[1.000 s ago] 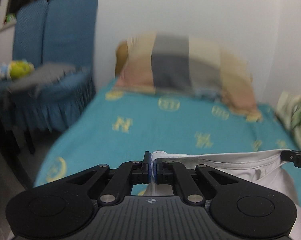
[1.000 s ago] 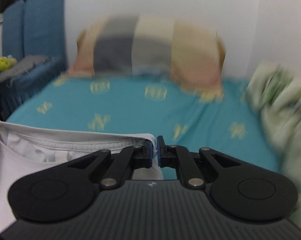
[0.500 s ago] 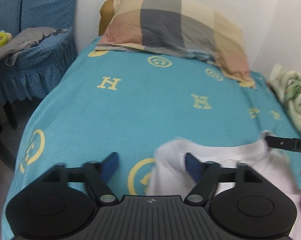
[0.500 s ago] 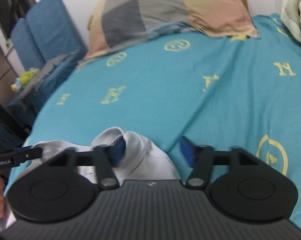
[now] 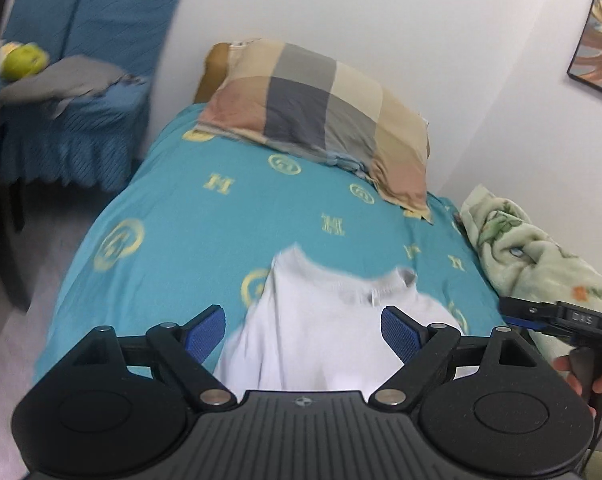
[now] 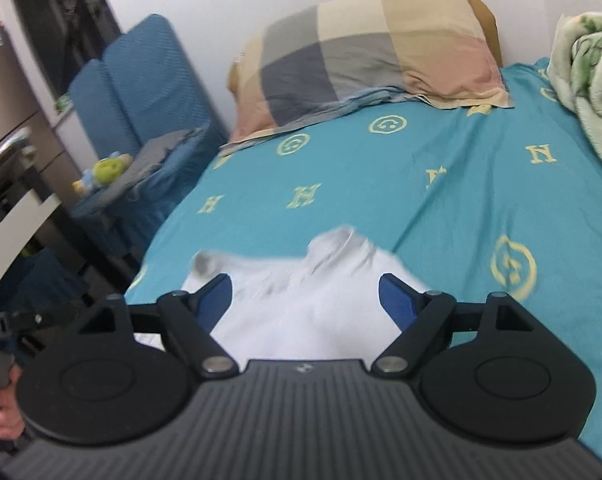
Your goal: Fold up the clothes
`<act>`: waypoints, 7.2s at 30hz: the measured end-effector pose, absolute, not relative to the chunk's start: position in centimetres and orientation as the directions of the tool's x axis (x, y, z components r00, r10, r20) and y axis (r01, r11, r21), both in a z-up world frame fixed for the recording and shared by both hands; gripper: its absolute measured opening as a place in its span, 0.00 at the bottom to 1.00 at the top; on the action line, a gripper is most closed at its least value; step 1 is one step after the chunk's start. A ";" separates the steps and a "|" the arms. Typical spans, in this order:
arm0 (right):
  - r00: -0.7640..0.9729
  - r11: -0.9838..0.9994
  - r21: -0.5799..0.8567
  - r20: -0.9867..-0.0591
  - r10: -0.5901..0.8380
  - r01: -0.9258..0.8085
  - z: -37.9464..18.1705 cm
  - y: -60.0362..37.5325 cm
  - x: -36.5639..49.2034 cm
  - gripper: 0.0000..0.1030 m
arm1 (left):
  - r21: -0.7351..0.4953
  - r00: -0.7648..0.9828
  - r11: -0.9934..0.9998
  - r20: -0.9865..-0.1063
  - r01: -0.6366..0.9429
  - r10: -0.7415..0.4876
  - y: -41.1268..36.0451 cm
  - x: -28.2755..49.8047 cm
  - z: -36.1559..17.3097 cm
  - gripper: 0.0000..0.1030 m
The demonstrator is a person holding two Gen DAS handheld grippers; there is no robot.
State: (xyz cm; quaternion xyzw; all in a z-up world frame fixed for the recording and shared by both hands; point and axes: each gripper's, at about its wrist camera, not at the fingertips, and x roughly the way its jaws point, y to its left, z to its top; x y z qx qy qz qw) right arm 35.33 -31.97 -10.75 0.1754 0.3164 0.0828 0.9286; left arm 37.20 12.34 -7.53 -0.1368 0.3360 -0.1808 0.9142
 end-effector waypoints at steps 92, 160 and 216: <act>0.767 0.882 0.468 -0.586 0.260 0.059 -16.7 -28.3 16.6 0.80 | -0.434 0.696 0.855 -0.707 -0.282 -0.129 22.7 31.1 -12.6 0.03; 0.407 0.979 0.096 -0.913 0.014 0.180 -13.4 -32.5 4.3 0.07 | -0.593 0.362 0.788 -0.780 -0.165 -0.511 15.4 6.4 -13.2 0.04; 0.278 0.988 0.138 -0.948 0.152 -0.067 -10.2 -28.0 2.6 0.08 | -0.505 -0.031 0.613 -0.787 0.608 -0.617 18.0 4.1 -5.2 0.05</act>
